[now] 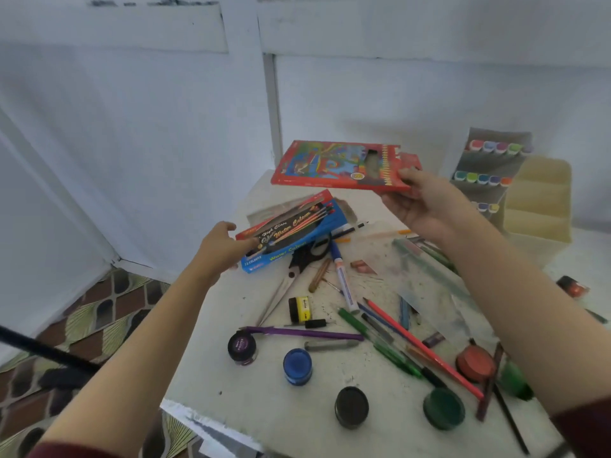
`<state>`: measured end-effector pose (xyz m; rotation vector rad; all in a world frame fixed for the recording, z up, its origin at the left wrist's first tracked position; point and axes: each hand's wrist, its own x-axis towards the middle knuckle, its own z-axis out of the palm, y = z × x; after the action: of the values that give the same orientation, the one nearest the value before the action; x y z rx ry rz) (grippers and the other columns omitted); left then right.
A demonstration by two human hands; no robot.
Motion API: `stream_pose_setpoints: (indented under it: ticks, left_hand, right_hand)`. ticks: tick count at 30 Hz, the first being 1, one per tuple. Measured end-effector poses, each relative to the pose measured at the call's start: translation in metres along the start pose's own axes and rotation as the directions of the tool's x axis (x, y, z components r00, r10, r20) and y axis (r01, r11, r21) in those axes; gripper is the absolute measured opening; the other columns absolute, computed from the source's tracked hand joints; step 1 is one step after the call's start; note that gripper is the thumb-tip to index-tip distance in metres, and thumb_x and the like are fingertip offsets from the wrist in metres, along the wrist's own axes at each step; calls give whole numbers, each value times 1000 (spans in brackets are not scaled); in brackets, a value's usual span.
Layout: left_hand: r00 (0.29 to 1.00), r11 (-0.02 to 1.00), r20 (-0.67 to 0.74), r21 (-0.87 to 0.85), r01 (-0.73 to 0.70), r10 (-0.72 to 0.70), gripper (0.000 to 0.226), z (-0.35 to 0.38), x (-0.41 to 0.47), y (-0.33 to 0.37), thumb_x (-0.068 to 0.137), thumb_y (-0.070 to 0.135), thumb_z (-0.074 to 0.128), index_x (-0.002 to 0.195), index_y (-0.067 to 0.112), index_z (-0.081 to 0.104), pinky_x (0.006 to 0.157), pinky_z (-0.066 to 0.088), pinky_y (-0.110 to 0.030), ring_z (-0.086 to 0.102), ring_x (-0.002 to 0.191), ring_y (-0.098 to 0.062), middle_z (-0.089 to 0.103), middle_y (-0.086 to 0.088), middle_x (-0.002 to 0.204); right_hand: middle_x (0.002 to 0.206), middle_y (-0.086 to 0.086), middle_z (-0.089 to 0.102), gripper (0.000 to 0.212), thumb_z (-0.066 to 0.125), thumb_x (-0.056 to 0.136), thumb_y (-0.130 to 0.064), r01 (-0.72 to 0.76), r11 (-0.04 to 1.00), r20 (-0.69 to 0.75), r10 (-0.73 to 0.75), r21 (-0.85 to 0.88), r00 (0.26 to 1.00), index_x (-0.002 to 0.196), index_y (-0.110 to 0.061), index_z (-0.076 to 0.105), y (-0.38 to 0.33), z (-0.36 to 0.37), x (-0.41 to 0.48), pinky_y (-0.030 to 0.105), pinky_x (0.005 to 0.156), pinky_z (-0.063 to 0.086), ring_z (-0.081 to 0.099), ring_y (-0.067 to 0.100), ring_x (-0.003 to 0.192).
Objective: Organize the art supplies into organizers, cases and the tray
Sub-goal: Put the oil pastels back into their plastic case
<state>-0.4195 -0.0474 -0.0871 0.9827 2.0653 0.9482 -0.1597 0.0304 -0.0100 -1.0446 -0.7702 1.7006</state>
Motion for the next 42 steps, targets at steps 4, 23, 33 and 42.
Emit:
stream_pose_setpoints:
  ticks: [4,23,33,42]
  left_hand:
    - [996,996,-18,-18,84,-84,63,6,6,2,81,13,74,132,-2,40,62,47,-29,51,91,-23,48,-14,110]
    - [972,990,188,13,140,-140,32,22,-4,24,85,34,68,83,5,55,48,37,-22,41,54,-12,52,-6,69]
    - [945,534,318,-813,232,75,17,1,-10,75,97,5,46,112,1,53,55,59,-30,67,76,-22,62,-15,98]
    - [832,700,453,-704,114,320,27,16,-24,73,99,29,41,103,10,60,69,59,-31,70,78,-21,72,-10,90]
  right_hand:
    - [77,9,67,9,47,98,-14,-25,999,-17,26,40,1000,96,-7,53,10,-11,-1,21,45,51,68,13,55]
    - [75,9,67,9,48,97,-13,-76,996,-115,69,-52,991,90,-10,51,31,-26,-8,23,44,53,68,17,59]
    - [91,8,68,8,54,90,-4,-64,998,65,63,8,996,95,-9,56,13,2,-11,36,75,58,66,22,86]
    - [63,8,69,8,53,89,2,-125,979,33,121,160,992,88,-6,53,20,21,-2,32,59,57,67,17,58]
